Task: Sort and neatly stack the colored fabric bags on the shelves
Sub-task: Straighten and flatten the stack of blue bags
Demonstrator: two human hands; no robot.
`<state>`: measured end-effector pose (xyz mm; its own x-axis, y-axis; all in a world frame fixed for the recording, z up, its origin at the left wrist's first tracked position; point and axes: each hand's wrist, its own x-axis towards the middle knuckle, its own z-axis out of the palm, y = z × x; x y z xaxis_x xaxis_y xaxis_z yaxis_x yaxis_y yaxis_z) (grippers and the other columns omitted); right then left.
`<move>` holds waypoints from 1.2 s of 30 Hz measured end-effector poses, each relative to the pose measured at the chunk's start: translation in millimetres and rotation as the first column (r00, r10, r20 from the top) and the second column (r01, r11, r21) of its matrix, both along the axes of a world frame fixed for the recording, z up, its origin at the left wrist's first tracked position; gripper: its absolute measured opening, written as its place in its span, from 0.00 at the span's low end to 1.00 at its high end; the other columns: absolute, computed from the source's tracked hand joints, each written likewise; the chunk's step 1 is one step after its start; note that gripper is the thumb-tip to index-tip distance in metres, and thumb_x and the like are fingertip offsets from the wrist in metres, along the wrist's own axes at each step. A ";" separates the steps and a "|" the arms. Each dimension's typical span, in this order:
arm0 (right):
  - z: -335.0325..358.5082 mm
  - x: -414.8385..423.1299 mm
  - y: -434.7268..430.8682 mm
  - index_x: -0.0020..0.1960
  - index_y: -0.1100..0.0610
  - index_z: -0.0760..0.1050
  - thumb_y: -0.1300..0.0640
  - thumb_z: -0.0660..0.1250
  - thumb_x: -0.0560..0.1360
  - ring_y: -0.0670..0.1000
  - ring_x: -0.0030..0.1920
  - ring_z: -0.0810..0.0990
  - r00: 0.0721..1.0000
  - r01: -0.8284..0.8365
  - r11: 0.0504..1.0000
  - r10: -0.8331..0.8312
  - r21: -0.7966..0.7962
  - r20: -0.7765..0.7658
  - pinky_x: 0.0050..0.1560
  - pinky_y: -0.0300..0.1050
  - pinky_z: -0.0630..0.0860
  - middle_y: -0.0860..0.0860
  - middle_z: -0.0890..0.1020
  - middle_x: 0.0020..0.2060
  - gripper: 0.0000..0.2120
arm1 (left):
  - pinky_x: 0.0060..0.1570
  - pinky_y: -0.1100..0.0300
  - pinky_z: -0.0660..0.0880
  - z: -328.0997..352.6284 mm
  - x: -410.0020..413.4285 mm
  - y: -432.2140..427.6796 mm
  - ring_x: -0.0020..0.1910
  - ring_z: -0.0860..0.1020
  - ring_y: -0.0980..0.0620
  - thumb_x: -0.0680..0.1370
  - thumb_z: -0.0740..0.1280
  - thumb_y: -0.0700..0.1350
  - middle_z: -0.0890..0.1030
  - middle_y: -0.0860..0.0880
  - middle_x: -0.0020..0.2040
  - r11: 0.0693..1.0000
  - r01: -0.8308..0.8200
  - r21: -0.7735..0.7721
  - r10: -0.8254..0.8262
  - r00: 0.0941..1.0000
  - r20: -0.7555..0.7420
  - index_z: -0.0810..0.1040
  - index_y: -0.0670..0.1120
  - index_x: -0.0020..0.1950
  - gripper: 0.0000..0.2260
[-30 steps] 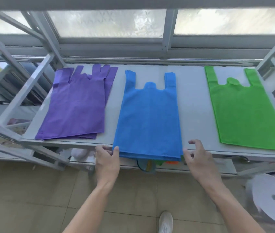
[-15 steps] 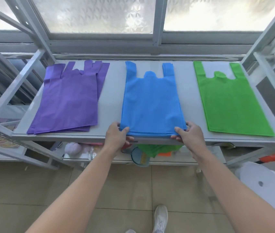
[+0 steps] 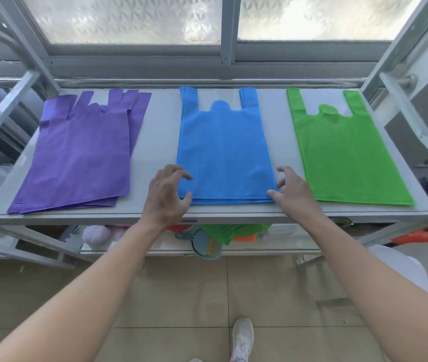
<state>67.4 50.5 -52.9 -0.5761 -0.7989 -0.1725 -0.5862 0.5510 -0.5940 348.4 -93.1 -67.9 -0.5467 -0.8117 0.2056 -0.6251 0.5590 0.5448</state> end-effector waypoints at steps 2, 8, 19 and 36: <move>-0.6 -2.3 0.4 0.77 0.54 0.65 0.59 0.72 0.77 0.58 0.64 0.74 0.983 -0.107 0.994 0.105 -0.005 -0.149 0.63 0.54 0.75 0.56 0.72 0.64 0.31 | 0.67 0.54 0.65 4.1 -1.8 -10.3 0.66 0.74 0.50 0.73 0.72 0.43 0.78 0.53 0.63 0.991 0.089 0.104 -0.095 0.994 0.052 0.76 0.50 0.63 0.19; 3.2 1.2 -6.7 0.68 0.53 0.77 0.49 0.73 0.76 0.54 0.73 0.68 0.826 -0.478 0.876 0.472 0.060 -0.308 0.69 0.56 0.68 0.50 0.74 0.71 0.21 | 0.66 0.51 0.63 11.3 -3.7 -29.6 0.63 0.74 0.50 0.70 0.69 0.52 0.75 0.55 0.63 0.958 0.283 0.056 -0.285 0.900 0.331 0.77 0.56 0.64 0.22; 14.5 -18.3 -25.7 0.61 0.58 0.84 0.59 0.67 0.81 0.54 0.60 0.84 0.949 -0.298 0.939 0.272 -0.170 -0.157 0.62 0.47 0.77 0.53 0.87 0.56 0.11 | 0.40 0.48 0.75 19.9 -13.0 -34.6 0.45 0.81 0.37 0.86 0.60 0.50 0.85 0.46 0.47 0.980 0.118 -0.159 -0.081 0.972 0.222 0.81 0.48 0.56 0.11; -22.2 -17.3 17.3 0.76 0.56 0.72 0.53 0.64 0.83 0.54 0.73 0.71 0.789 -0.524 0.848 0.448 -0.080 -0.420 0.71 0.58 0.72 0.52 0.76 0.74 0.22 | 0.46 0.50 0.80 -1.0 10.8 -20.0 0.64 0.81 0.46 0.84 0.65 0.42 0.83 0.50 0.65 0.880 0.334 -0.339 -0.206 0.909 0.362 0.80 0.46 0.66 0.12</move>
<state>50.1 67.9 -75.1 -0.0915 -0.9844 0.1501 -0.9416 0.0365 -0.3347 359.1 -113.1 -68.8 -0.8190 -0.5134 0.2562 -0.5172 0.8539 0.0576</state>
